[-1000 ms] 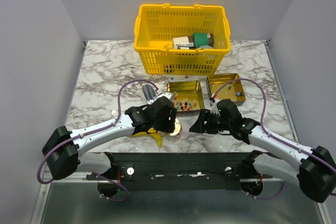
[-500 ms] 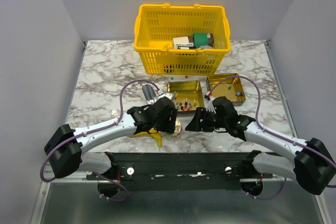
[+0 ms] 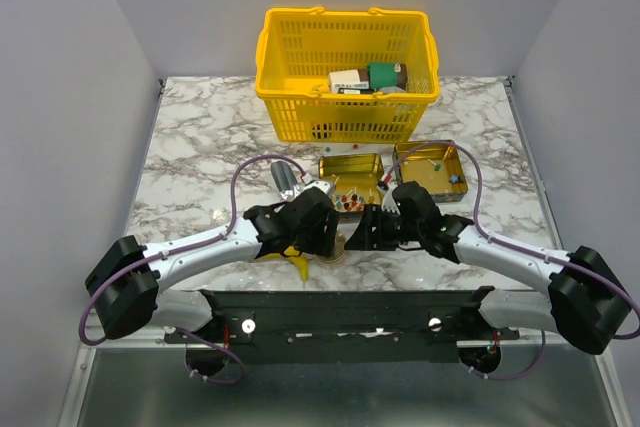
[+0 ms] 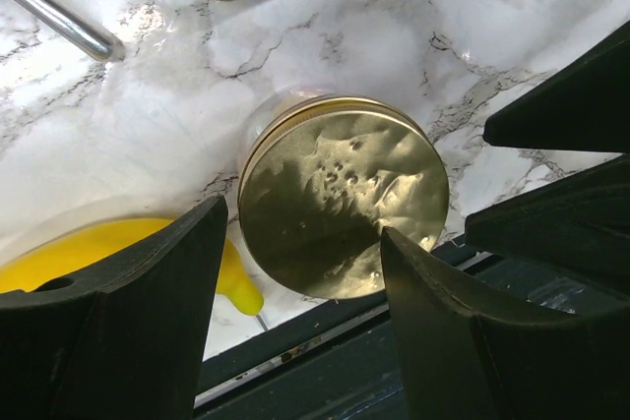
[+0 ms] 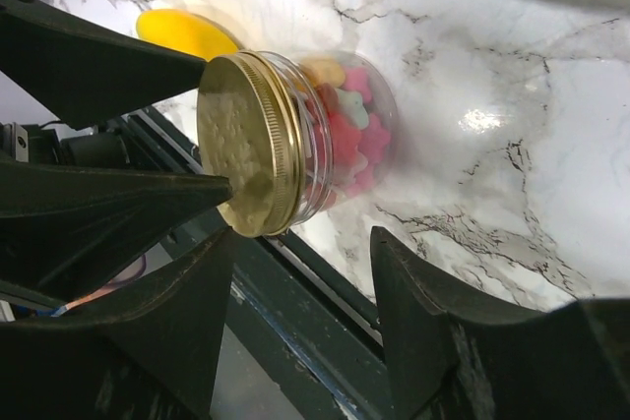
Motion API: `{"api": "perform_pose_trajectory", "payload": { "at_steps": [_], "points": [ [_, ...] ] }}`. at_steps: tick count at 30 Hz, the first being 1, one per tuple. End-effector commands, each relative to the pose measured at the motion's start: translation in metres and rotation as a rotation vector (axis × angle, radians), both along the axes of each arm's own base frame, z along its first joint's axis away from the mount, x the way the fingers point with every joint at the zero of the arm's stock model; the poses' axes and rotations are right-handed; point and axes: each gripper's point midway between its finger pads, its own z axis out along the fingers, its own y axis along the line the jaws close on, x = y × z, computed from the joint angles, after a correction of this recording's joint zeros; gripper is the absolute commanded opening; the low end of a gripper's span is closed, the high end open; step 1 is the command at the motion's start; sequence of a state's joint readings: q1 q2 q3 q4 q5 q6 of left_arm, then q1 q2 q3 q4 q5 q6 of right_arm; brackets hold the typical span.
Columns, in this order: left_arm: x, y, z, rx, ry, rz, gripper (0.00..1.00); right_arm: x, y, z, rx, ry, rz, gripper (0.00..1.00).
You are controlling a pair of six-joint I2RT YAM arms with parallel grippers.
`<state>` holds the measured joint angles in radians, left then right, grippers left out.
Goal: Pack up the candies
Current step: Close the bottle lid on the packing bottle.
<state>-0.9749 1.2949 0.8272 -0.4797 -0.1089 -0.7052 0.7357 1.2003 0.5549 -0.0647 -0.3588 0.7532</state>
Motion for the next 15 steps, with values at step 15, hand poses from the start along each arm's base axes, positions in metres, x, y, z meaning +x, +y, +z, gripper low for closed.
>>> {"api": "perform_pose_trajectory", "payload": {
  "at_steps": [15],
  "points": [
    [-0.002,-0.013,0.000,-0.021,-0.004,-0.055,0.73,0.014,0.010,-0.006,-0.031,-0.012,-0.039,0.54]
  ]
}}
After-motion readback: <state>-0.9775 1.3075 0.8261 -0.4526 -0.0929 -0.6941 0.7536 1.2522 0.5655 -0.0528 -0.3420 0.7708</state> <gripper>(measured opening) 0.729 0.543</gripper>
